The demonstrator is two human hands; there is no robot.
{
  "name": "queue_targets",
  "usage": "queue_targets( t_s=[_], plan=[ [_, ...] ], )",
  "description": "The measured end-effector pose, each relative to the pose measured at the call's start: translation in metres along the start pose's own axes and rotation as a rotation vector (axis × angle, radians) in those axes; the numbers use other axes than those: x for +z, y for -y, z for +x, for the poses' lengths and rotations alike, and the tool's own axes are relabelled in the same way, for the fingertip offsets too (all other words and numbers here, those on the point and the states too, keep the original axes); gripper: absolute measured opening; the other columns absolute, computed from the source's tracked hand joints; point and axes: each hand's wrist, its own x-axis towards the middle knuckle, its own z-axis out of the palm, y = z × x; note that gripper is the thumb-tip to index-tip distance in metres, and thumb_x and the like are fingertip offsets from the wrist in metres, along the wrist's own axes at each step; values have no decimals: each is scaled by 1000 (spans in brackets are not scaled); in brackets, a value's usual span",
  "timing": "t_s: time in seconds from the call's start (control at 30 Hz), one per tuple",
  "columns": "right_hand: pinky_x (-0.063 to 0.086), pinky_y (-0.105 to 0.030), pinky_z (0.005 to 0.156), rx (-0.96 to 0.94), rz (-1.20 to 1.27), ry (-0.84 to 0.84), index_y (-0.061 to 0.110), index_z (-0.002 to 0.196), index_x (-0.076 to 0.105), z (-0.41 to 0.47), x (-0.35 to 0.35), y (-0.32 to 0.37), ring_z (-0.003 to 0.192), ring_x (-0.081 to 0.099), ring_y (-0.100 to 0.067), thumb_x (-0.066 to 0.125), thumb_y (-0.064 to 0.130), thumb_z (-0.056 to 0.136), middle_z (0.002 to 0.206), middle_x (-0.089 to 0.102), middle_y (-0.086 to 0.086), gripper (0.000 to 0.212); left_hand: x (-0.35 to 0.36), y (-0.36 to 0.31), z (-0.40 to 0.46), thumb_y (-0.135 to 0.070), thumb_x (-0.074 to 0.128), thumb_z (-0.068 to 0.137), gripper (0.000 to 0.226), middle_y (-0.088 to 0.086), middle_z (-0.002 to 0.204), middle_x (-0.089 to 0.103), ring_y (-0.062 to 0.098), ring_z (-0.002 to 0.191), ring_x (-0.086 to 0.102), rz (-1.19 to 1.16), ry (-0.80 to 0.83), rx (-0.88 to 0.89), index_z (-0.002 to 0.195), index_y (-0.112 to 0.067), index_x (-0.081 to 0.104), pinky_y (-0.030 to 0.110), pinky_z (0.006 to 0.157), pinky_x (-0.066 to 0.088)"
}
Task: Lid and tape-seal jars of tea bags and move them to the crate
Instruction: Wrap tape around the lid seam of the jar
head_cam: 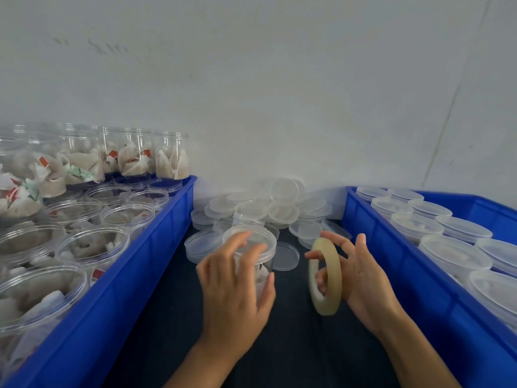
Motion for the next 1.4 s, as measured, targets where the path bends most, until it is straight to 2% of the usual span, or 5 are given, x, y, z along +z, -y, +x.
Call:
queue_targets(
  t_s=[0.13,0.37,0.5,0.73,1.4],
  plan=[
    [53,-36,69,-47,-124,80,31,140,42,-6,5,-9,80,65,-27,14,65,91,118,67,-10,66,3,-15,-5,-25,59,88,29,-8,114,53,2,98,52,-204,270,134,117,-23,55,19,84,45],
    [46,-31,94,-57,-431,379,11,143,38,-22,14,-19,123,52,-24,36,44,96,135,54,-1,58,14,-32,-25,-29,66,92,70,-26,128,51,0,117,56,-770,431,-388,149,-34,26,18,94,48],
    [38,-45,111,26,-443,377,58,141,33,-18,10,-10,130,51,-16,38,48,96,144,49,17,46,15,-32,-26,-33,65,92,81,-50,136,32,-17,125,41,-736,452,-357,154,-39,12,5,97,37],
    [52,-26,91,-71,-344,401,44,149,19,-26,7,-15,111,65,-27,39,-3,97,131,62,6,72,8,-33,-21,-53,67,80,63,-27,121,57,-6,102,62,-661,366,-290,136,-49,38,13,83,52],
    [56,-40,83,85,141,99,9,79,73,-31,21,-16,97,69,-29,48,46,87,109,69,-22,46,12,-21,-20,-28,95,49,79,-14,109,61,1,96,54,-333,371,109,113,-28,50,22,73,55]
  ],
)
